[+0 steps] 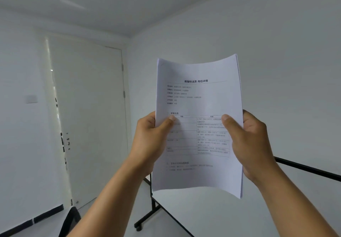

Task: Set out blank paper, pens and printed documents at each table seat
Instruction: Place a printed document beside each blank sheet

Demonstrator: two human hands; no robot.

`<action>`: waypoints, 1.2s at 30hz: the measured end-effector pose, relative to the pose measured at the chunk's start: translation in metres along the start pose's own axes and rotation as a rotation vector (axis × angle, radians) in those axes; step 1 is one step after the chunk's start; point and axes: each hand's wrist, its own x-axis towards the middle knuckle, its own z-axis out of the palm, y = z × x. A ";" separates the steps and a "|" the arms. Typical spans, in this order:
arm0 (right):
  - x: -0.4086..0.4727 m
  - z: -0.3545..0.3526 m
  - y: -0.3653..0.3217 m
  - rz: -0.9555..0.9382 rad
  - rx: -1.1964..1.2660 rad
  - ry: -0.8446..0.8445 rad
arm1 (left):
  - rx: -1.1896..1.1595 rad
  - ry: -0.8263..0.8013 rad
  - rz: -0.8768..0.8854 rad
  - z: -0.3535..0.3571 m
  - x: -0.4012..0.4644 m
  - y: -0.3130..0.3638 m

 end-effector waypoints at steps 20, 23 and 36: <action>0.255 0.205 0.175 -0.066 0.252 -0.212 | 0.064 0.231 0.107 -0.105 0.278 -0.124; 0.284 0.244 0.211 -0.047 0.312 -0.266 | 0.100 0.282 0.105 -0.127 0.309 -0.147; 0.443 0.440 0.364 0.023 0.597 -0.586 | 0.302 0.604 0.099 -0.210 0.468 -0.244</action>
